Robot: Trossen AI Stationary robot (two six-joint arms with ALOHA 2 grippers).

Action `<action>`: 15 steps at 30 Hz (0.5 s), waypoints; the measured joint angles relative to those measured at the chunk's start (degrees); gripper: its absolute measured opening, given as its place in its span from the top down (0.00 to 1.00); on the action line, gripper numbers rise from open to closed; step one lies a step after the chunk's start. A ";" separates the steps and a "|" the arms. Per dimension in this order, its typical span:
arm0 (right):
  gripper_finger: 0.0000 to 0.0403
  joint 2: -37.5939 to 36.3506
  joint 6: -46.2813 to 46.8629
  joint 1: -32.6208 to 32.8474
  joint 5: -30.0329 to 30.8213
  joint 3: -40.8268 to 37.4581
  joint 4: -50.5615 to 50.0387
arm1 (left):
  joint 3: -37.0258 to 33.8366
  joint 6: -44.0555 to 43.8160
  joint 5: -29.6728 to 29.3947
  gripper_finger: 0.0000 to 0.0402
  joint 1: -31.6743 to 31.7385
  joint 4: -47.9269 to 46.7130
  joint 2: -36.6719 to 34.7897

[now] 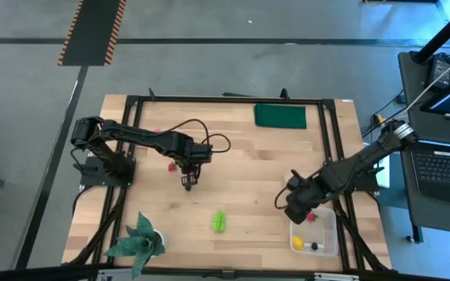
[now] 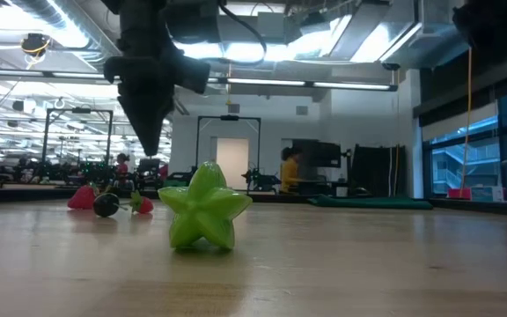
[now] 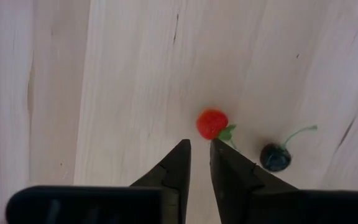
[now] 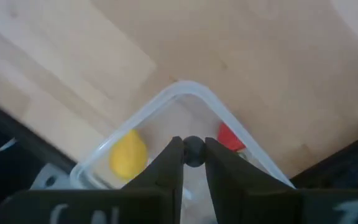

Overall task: Pick and placing Produce into tupperware
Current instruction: Put the blueberry into the transparent bin

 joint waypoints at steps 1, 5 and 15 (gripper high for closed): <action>0.84 0.72 0.37 0.39 0.23 0.00 0.03 | 0.00 -0.01 0.00 0.86 0.00 0.31 0.00; 0.81 4.32 0.44 2.30 0.40 -0.01 1.39 | 0.02 0.01 0.01 0.84 0.00 0.96 0.00; 0.83 9.11 6.61 7.06 0.23 -7.69 17.28 | 0.02 0.01 0.00 0.81 0.00 0.82 0.00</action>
